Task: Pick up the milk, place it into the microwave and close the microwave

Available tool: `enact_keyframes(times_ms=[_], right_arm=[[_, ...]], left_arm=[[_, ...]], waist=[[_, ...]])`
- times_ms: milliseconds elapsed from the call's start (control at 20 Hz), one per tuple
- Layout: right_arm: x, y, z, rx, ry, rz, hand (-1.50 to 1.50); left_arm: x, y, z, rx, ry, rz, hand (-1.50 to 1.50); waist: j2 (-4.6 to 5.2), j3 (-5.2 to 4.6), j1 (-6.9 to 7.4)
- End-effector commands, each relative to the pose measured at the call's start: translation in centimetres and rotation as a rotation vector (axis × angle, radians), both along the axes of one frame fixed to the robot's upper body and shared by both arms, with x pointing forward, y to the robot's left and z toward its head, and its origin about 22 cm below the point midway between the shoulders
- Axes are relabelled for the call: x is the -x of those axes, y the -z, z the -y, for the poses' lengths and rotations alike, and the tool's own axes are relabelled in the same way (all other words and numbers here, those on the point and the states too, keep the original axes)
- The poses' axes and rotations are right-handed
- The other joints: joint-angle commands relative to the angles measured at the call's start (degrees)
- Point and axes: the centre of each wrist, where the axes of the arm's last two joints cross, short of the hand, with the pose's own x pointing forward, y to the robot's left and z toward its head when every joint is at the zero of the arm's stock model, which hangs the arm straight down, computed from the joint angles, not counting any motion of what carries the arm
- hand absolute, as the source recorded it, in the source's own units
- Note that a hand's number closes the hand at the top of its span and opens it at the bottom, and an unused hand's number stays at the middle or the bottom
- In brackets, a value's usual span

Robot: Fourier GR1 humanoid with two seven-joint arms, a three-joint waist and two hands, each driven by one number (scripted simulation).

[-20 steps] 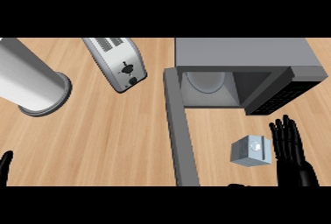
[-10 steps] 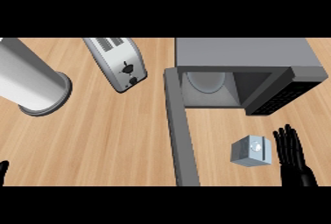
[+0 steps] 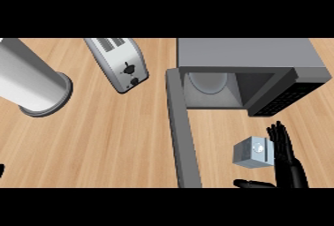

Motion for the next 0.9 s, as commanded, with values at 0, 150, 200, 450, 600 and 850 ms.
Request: enact_keyframes(times_ms=[0,150,200,450,600,850], right_arm=[[-0.6,1.8,0.8,-0.021,0.014,0.007,-1.5],[-2.8,1.2,0.0,0.009,0.037,-0.025,-1.5],[-1.9,3.1,2.2,0.002,0.074,-0.018,-1.5],[-1.7,4.0,2.7,0.114,0.178,-0.083,-1.5],[-1.2,4.0,6.5,0.144,0.213,-0.092,-1.5],[-2.9,6.6,6.6,0.016,0.069,-0.067,-1.5]], left_arm=[[0.5,-1.3,0.9,0.004,-0.001,0.01,-1.5],[0.2,0.5,-0.2,0.019,-0.001,0.004,-1.5],[-0.3,0.9,-1.0,-0.009,-0.01,0.004,-1.5],[0.0,0.7,-0.4,-0.006,0.003,-0.004,-1.5],[0.2,0.1,-0.8,-0.004,-0.003,-0.011,-1.5],[-0.5,-0.9,-0.1,-0.007,0.019,0.002,-1.5]], waist=[[0.0,0.01,0.03],[-0.01,-0.02,0.11],[0.04,0.0,0.07],[0.02,-0.01,0.08],[0.02,0.0,0.02],[0.15,0.07,0.33]])
